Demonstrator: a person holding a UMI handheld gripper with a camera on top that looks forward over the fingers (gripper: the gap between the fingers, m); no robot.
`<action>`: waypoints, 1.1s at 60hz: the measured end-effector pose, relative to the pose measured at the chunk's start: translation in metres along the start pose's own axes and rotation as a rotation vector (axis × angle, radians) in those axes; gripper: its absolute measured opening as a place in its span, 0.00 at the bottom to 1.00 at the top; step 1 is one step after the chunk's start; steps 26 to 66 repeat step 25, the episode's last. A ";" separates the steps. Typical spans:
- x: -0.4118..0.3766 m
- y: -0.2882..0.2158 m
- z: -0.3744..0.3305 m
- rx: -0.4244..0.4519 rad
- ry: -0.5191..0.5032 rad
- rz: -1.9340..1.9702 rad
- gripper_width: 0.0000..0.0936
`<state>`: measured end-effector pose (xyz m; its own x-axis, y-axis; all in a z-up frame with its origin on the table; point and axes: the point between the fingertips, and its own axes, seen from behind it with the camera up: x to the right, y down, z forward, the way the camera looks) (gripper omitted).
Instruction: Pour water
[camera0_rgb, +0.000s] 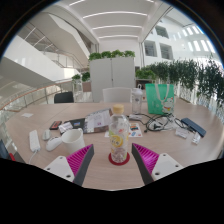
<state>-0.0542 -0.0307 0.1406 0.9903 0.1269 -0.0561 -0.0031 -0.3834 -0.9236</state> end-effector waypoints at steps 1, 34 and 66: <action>-0.004 -0.002 -0.011 0.003 0.010 -0.002 0.89; -0.109 -0.052 -0.227 0.041 0.112 -0.010 0.89; -0.109 -0.052 -0.227 0.041 0.112 -0.010 0.89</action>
